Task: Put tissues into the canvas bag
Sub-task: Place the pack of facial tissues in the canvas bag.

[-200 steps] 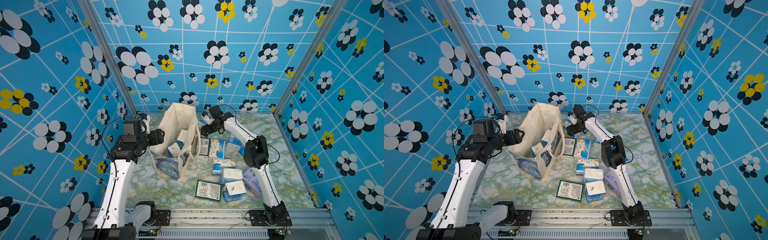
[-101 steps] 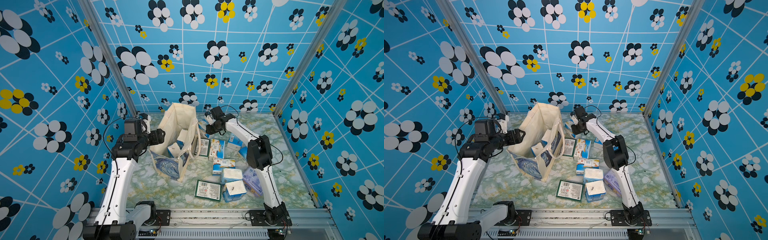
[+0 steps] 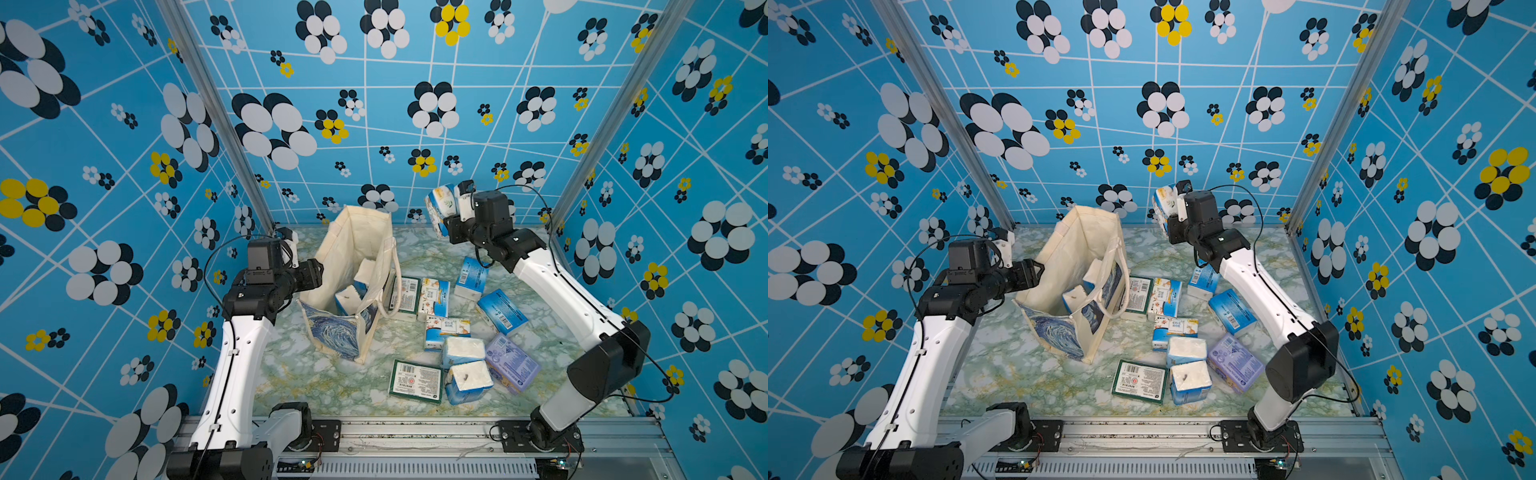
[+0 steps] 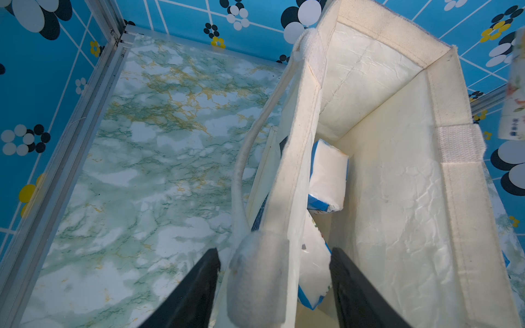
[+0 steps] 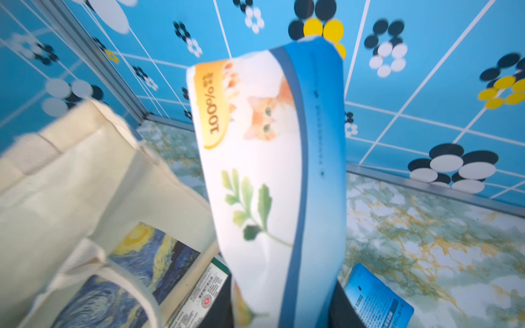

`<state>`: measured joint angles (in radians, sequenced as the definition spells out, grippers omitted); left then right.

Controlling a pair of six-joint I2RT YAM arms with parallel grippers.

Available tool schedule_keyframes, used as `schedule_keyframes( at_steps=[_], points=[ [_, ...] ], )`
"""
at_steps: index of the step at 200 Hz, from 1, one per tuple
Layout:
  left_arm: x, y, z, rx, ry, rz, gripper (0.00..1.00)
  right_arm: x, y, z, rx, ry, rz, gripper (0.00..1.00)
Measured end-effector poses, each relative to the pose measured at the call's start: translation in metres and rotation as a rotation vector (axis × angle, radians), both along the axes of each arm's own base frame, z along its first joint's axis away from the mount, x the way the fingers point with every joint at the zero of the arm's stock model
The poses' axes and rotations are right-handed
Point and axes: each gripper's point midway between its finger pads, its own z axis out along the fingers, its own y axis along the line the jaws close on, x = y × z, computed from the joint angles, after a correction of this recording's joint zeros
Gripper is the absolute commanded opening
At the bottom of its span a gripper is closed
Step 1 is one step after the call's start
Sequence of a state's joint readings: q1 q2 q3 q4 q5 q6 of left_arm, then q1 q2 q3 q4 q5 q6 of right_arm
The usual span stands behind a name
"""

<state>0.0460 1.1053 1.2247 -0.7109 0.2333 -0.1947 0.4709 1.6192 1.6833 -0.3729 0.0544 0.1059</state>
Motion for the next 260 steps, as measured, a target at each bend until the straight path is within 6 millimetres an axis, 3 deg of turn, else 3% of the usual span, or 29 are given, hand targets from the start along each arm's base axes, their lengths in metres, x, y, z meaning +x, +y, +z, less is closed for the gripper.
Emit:
schedule_keyframes(
  at_steps=[20,30,53,69,91,110,126,187,232,260],
  points=[
    [0.000,-0.001,-0.001,-0.002,0.003,-0.002,0.62,-0.019,0.014,0.031,0.058,-0.064,0.074,0.29],
    [0.000,-0.001,-0.002,-0.002,0.004,-0.002,0.62,-0.033,0.034,0.039,0.070,-0.079,0.143,0.29],
    [0.002,-0.001,-0.004,-0.005,0.006,-0.005,0.52,-0.070,0.091,0.042,0.072,-0.074,0.333,0.30],
    [0.003,-0.002,-0.005,-0.011,0.010,-0.006,0.52,-0.097,0.130,0.042,0.079,-0.060,0.468,0.31],
    [0.003,-0.002,-0.005,-0.013,0.010,-0.008,0.52,-0.120,0.164,0.036,0.097,-0.029,0.590,0.31],
    [0.003,-0.002,-0.005,-0.015,0.011,-0.007,0.44,-0.122,0.178,0.024,0.111,0.014,0.630,0.31],
    [0.003,-0.003,-0.004,-0.017,0.008,-0.012,0.32,-0.120,0.188,0.008,0.118,0.064,0.650,0.31],
    [0.005,-0.004,-0.003,-0.021,-0.001,-0.014,0.22,-0.134,0.237,-0.060,0.084,0.271,0.745,0.36],
    [0.005,-0.001,-0.004,-0.014,-0.001,-0.005,0.22,-0.137,0.239,-0.072,0.050,0.326,0.734,0.77],
    [0.005,0.000,-0.004,-0.008,-0.004,0.003,0.22,-0.135,0.236,-0.074,0.028,0.322,0.718,0.83]
  ],
)
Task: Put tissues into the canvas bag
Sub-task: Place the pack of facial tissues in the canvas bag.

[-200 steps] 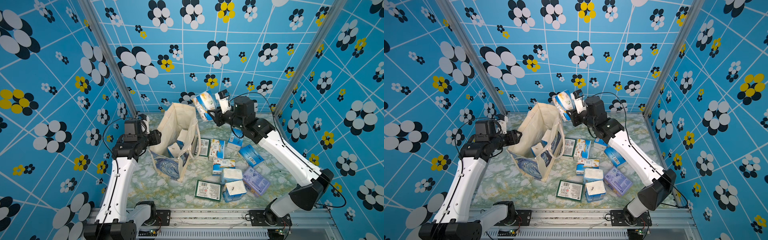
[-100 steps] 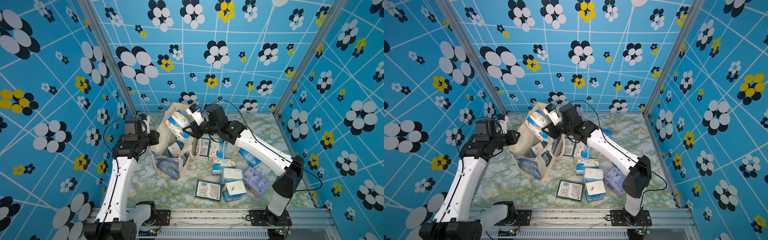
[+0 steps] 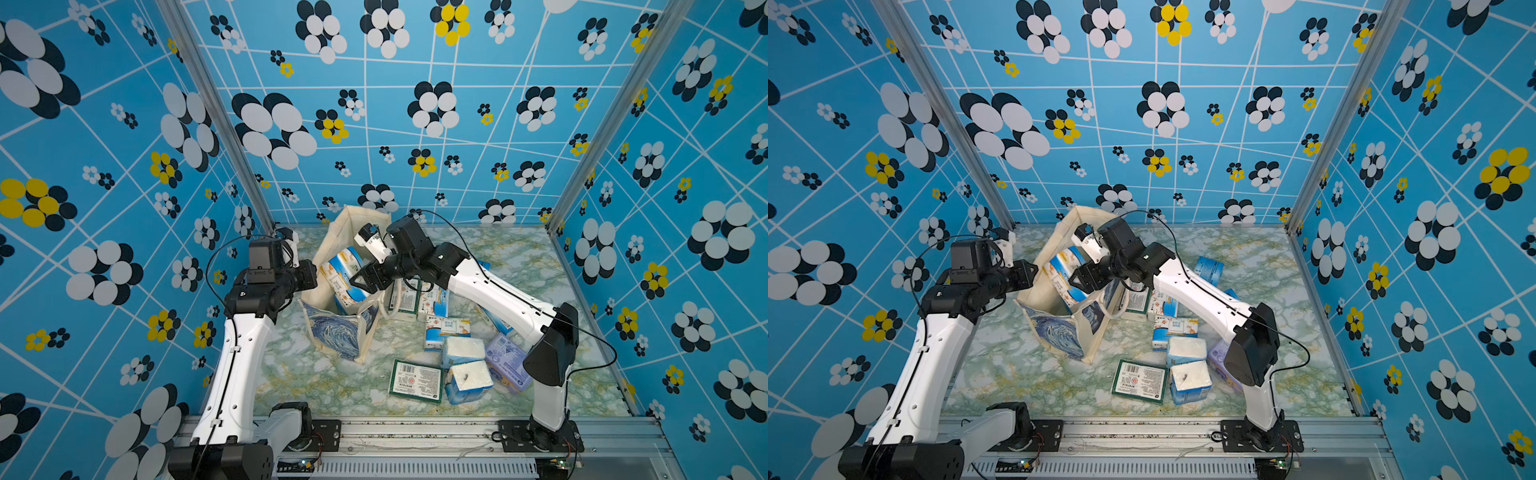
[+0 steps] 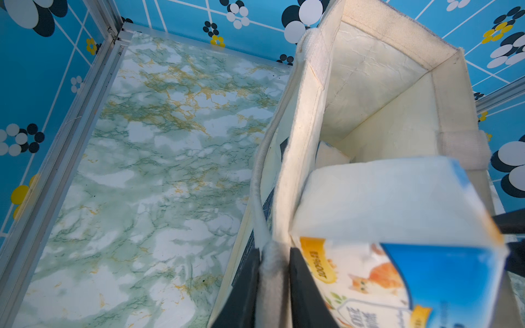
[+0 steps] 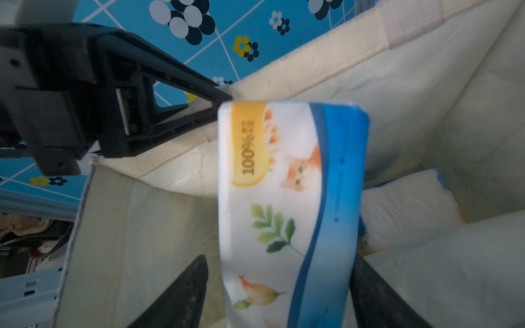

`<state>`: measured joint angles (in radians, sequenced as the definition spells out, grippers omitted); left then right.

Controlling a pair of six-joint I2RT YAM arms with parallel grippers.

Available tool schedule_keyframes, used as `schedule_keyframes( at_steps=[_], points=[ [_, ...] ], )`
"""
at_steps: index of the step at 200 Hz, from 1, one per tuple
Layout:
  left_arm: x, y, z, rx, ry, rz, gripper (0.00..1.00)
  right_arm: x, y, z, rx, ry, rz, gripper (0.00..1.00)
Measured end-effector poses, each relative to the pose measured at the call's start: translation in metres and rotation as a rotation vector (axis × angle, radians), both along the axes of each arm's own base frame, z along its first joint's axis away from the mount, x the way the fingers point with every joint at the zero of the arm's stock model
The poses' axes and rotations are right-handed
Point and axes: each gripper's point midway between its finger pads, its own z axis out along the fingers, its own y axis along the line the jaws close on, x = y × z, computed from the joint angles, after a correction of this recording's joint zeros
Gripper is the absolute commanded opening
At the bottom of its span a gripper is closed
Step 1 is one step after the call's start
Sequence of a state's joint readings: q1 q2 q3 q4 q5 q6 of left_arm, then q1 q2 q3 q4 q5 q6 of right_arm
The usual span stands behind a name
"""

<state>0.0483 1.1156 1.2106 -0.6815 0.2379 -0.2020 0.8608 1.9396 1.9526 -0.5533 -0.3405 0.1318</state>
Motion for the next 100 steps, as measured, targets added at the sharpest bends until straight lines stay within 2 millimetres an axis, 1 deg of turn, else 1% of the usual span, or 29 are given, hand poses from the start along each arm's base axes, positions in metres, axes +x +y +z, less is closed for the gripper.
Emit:
schedule_keyframes(
  at_steps=[19,30,53,65,80,91,100],
  points=[
    [0.001,0.001,0.001,0.004,-0.006,0.005,0.21,0.002,-0.004,0.001,-0.016,-0.018,-0.015,0.84],
    [0.001,0.001,0.002,0.006,-0.008,0.006,0.21,0.004,-0.008,0.005,-0.022,-0.037,-0.034,0.84],
    [0.001,0.002,0.002,0.008,-0.010,0.008,0.21,0.013,-0.022,0.024,-0.031,-0.108,-0.108,0.82],
    [0.001,0.002,0.002,0.010,-0.010,0.011,0.21,0.019,-0.033,0.037,-0.033,-0.150,-0.163,0.79],
    [0.001,0.002,0.002,0.010,-0.010,0.011,0.21,0.031,-0.051,0.052,-0.033,-0.190,-0.245,0.72],
    [0.001,0.003,0.002,0.012,-0.011,0.010,0.21,0.043,-0.064,0.058,-0.029,-0.195,-0.305,0.68],
    [0.001,0.003,0.002,0.014,-0.011,0.011,0.21,0.054,-0.075,0.059,-0.029,-0.191,-0.347,0.65]
  ],
)
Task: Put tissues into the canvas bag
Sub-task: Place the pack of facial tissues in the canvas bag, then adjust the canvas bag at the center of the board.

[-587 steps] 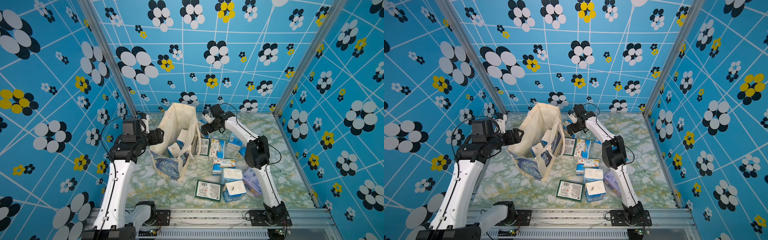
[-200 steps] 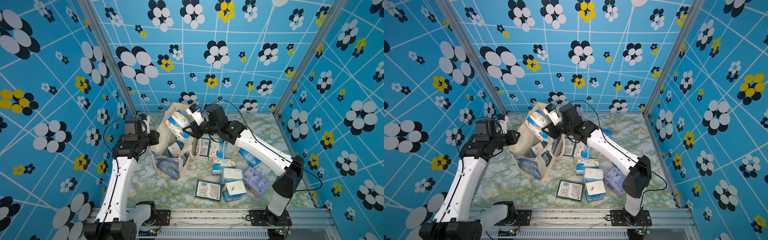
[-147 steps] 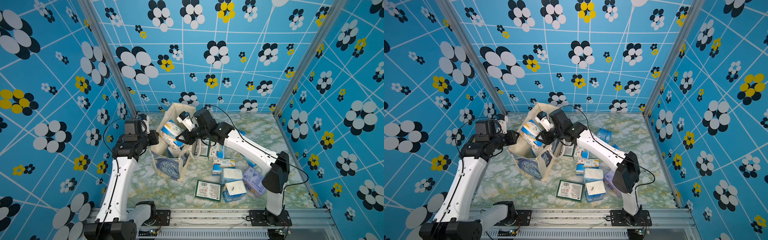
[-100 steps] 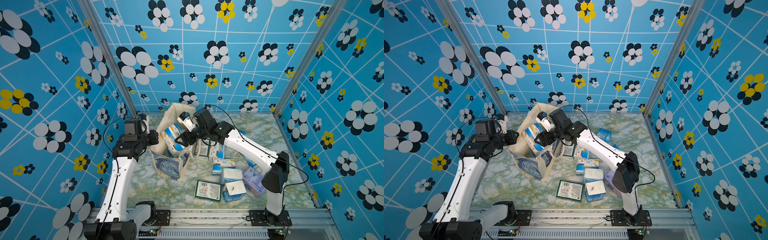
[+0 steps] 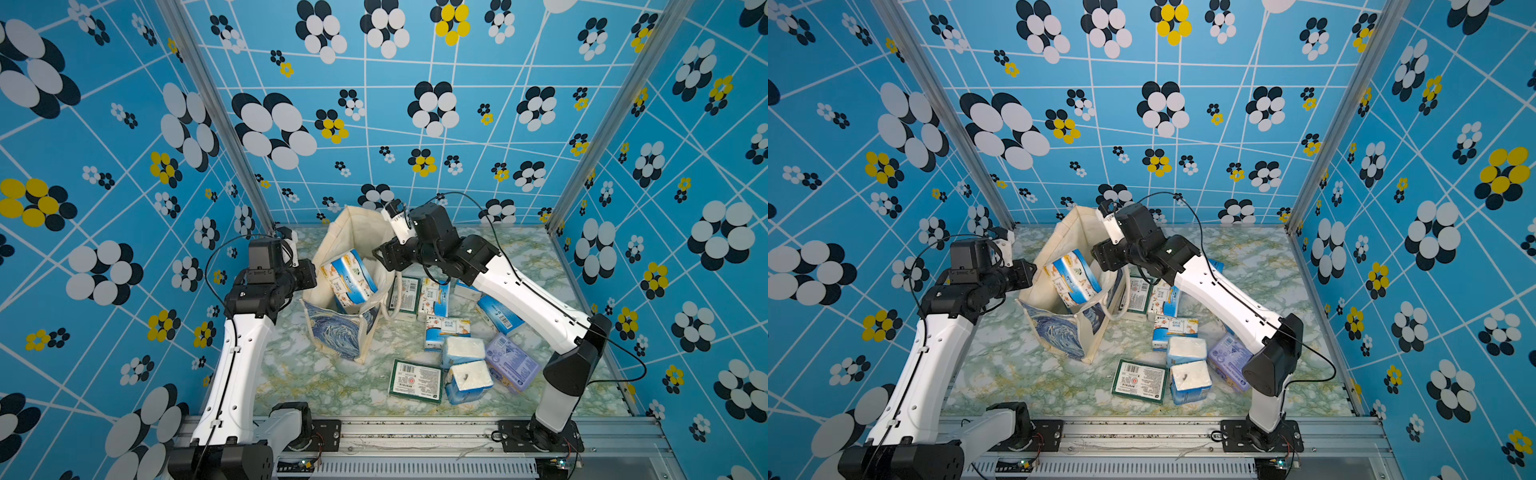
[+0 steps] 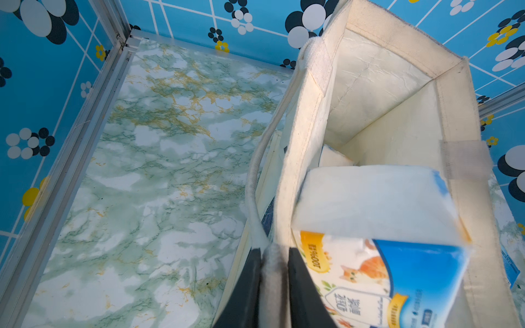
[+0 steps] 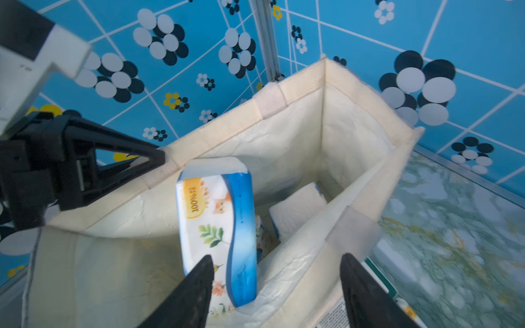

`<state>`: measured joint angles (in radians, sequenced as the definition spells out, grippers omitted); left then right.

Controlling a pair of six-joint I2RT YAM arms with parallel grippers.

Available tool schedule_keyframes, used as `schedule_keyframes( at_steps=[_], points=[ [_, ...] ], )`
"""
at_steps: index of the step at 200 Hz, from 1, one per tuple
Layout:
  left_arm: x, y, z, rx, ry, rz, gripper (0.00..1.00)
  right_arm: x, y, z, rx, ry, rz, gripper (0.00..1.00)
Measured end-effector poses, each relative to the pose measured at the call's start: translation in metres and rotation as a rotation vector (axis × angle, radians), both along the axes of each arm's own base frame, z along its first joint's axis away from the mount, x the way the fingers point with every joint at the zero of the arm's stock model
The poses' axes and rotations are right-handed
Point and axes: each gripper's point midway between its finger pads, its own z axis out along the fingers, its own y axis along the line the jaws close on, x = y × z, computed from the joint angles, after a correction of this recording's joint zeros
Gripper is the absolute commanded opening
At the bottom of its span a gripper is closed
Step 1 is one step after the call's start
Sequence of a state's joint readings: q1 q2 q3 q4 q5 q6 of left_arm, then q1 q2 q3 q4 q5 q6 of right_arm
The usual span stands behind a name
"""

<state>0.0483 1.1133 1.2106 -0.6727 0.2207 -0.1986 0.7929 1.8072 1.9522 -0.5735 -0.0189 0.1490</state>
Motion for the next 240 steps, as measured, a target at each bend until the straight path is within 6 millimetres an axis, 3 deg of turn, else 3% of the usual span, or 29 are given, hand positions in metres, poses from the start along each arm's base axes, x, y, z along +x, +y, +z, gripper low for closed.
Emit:
schedule_keyframes(
  at_steps=[35,87,103,135,178,198,203,240],
  points=[
    [0.000,0.000,0.000,0.001,0.000,0.000,0.21,0.036,-0.030,-0.020,-0.001,0.066,-0.115,0.55],
    [0.003,0.000,0.004,0.000,-0.018,-0.002,0.21,0.033,-0.009,-0.058,0.004,0.184,-0.056,0.48],
    [0.003,-0.001,0.005,-0.002,-0.024,-0.007,0.21,0.033,-0.005,-0.066,0.006,0.209,-0.049,0.42],
    [0.005,-0.008,0.006,-0.016,-0.039,-0.041,0.20,0.031,-0.002,-0.069,0.018,0.231,-0.040,0.25],
    [0.005,-0.015,0.006,-0.033,-0.043,-0.070,0.19,0.029,0.000,-0.068,0.029,0.243,-0.028,0.13],
    [0.006,-0.017,0.007,-0.041,-0.046,-0.083,0.09,0.028,0.000,-0.068,0.029,0.245,-0.025,0.05],
    [0.006,-0.018,0.006,-0.046,-0.044,-0.083,0.00,0.028,0.001,-0.068,0.028,0.243,-0.021,0.04],
    [0.007,-0.022,0.008,-0.051,-0.052,-0.100,0.00,0.027,0.001,-0.068,0.031,0.244,-0.017,0.00]
  ],
)
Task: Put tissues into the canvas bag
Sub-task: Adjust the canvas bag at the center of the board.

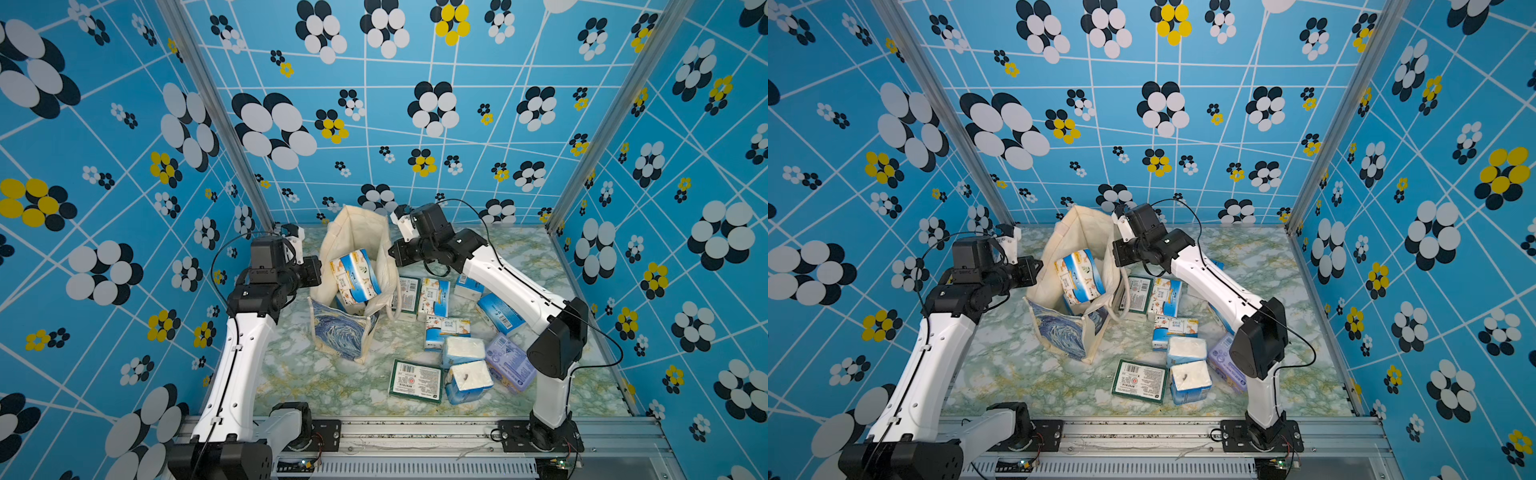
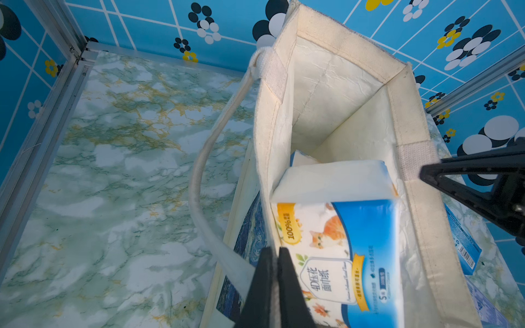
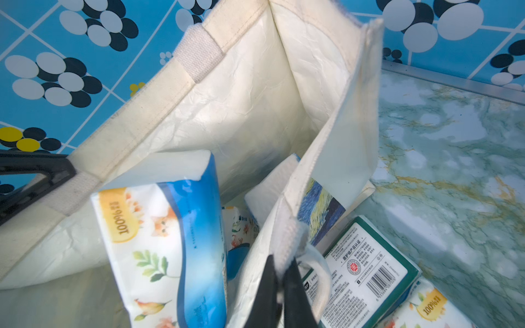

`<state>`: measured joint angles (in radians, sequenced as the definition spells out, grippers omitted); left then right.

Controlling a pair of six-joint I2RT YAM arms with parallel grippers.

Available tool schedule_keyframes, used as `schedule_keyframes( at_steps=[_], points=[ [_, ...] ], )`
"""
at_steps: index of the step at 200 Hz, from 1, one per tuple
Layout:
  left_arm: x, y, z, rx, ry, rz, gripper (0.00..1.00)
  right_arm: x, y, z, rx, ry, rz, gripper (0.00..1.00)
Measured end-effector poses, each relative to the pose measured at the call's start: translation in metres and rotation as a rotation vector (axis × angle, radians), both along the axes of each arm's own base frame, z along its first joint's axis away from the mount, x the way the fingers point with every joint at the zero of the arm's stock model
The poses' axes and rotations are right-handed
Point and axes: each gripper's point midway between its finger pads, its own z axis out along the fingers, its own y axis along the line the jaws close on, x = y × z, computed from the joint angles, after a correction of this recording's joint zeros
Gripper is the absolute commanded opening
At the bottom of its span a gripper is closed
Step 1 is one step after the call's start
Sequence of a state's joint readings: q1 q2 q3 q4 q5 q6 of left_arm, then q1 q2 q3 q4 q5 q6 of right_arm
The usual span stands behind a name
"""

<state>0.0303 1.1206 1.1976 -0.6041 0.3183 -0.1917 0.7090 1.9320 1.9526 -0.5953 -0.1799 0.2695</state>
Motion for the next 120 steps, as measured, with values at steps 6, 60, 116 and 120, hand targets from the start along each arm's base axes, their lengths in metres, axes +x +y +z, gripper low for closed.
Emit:
schedule_keyframes(
  at_steps=[6,60,116,120],
  points=[
    [0.000,0.000,0.000,-0.001,-0.001,0.001,0.00,0.000,0.000,0.001,0.001,0.000,0.001,0.00],
    [0.003,0.008,0.006,0.043,-0.016,0.056,0.00,-0.011,-0.009,0.023,0.027,-0.028,0.002,0.00],
    [0.006,0.025,0.019,0.162,-0.059,0.152,0.00,-0.019,-0.016,0.039,0.041,-0.056,0.006,0.00],
    [0.006,0.027,0.019,0.171,-0.063,0.157,0.00,-0.019,-0.016,0.039,0.040,-0.056,0.006,0.00]
  ],
)
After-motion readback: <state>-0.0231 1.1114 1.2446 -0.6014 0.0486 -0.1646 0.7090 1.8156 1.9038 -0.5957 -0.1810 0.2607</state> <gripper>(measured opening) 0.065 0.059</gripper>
